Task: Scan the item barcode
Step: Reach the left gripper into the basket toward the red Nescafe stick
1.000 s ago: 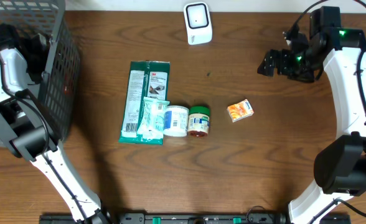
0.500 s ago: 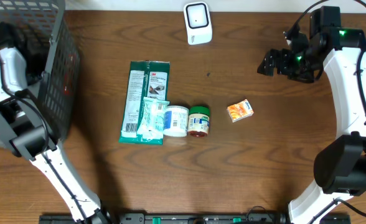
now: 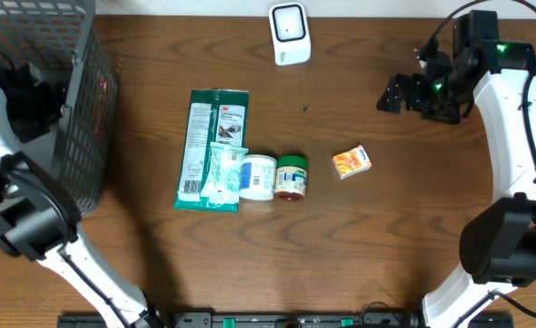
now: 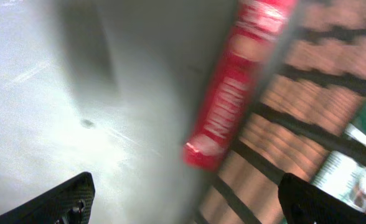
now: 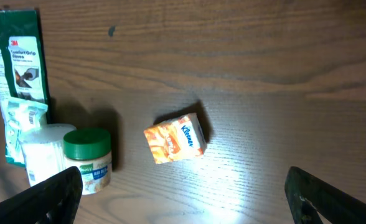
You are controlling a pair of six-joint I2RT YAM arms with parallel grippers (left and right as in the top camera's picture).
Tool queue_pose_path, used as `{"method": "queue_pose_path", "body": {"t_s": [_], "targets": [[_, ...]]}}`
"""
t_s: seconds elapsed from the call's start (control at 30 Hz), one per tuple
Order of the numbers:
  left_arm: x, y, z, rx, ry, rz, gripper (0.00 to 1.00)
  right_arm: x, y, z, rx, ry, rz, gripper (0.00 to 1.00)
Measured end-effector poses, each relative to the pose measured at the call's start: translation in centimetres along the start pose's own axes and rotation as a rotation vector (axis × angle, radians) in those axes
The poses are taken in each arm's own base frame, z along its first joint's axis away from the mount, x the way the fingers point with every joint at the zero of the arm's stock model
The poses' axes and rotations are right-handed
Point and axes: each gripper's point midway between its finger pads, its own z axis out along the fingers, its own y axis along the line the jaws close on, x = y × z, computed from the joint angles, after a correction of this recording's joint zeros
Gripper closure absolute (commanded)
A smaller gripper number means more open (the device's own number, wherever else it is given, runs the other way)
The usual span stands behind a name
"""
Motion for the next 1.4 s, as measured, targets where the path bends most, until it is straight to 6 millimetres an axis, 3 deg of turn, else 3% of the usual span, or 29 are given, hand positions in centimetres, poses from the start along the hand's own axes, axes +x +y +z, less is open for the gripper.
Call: {"method": "queue_pose_path", "body": {"t_s": [0.1, 0.2, 0.53, 0.73, 0.87, 1.1, 1.27, 1.4], "targets": [[0.8, -1.7, -1.1, 0.056, 0.012, 0.066, 0.06, 0.2, 0.0, 0.0, 0.001, 0.009, 0.003, 0.01], [0.9, -1.6, -0.3, 0.069, 0.03, 0.09, 0.06, 0.2, 0.0, 0.0, 0.001, 0.009, 0.01, 0.01], [1.6, -0.8, 7.3, 0.067, 0.141, 0.126, 0.06, 0.2, 0.0, 0.0, 0.001, 0.008, 0.026, 0.01], [-1.1, -0.4, 8.4, -0.097, 0.06, 0.16, 0.06, 0.2, 0.0, 0.0, 0.001, 0.007, 0.029, 0.01], [-1.8, 1.0, 8.5, -0.257, 0.033, 0.075, 0.06, 0.2, 0.0, 0.0, 0.001, 0.006, 0.029, 0.01], [-2.1, 4.2, 6.8, -0.392, -0.004, -0.05, 0.05, 0.1, 0.0, 0.0, 0.001, 0.002, 0.027, 0.01], [-2.1, 6.3, 5.9, -0.421, -0.015, -0.109, 0.05, 0.1, 0.0, 0.0, 0.001, 0.003, 0.027, 0.01], [-1.8, 6.0, 6.3, -0.339, -0.004, -0.131, 0.11, 0.1, 0.0, 0.0, 0.001, 0.006, 0.028, 0.01]]}}
